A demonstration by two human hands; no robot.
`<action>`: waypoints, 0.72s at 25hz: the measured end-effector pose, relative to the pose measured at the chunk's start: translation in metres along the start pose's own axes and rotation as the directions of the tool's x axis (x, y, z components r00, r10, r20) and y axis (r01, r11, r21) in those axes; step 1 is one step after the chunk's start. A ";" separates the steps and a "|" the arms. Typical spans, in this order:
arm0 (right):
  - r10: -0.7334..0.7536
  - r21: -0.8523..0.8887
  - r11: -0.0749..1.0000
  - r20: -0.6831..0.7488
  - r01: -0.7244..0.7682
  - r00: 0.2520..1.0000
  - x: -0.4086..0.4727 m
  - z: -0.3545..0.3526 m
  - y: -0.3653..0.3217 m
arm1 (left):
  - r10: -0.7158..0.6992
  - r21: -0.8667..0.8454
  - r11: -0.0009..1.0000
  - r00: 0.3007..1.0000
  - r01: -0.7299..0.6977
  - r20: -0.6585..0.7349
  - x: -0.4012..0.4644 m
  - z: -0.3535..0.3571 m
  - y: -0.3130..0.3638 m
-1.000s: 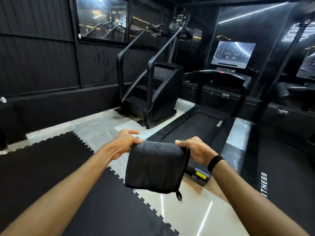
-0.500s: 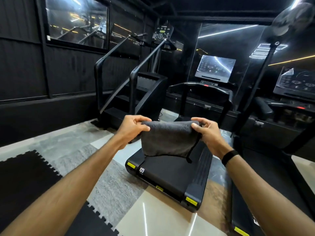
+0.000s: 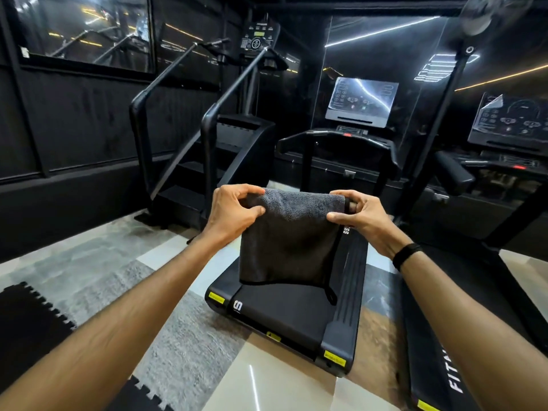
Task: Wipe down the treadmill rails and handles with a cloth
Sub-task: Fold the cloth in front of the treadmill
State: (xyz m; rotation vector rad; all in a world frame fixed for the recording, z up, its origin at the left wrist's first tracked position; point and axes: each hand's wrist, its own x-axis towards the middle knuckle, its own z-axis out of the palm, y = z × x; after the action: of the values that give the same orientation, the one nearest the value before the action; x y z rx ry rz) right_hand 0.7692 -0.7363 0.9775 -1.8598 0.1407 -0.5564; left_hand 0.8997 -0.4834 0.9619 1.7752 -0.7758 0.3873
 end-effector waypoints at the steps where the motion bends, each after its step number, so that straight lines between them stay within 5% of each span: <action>1: -0.015 -0.034 0.999 -0.016 0.014 1.000 0.017 -0.002 0.009 | 0.016 -0.005 1.000 1.000 -0.016 0.002 0.014 0.008 -0.007; 6: -0.153 -0.259 0.959 -0.123 0.117 0.981 0.135 -0.021 0.037 | -0.026 -0.135 0.990 0.999 0.030 0.033 0.110 0.045 -0.042; 11: -0.166 -0.235 0.965 -0.216 0.114 0.962 0.236 -0.055 0.054 | -0.023 -0.184 0.983 0.999 0.019 -0.024 0.204 0.102 -0.060; 14: -0.114 -0.157 0.983 -0.142 0.091 0.983 0.271 -0.071 0.074 | -0.016 -0.141 0.990 0.999 0.010 -0.042 0.240 0.140 -0.080; 18: -0.158 -0.491 0.866 -0.081 0.099 0.984 0.318 -0.087 0.105 | 0.077 0.006 0.997 0.997 -0.077 -0.009 0.283 0.174 -0.101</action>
State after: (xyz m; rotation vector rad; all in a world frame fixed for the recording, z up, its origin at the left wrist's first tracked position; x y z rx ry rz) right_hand 1.0286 -0.9638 1.0005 -2.3391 0.2557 -0.7791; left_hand 1.1547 -0.7155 1.0016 1.7517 -0.8388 0.4491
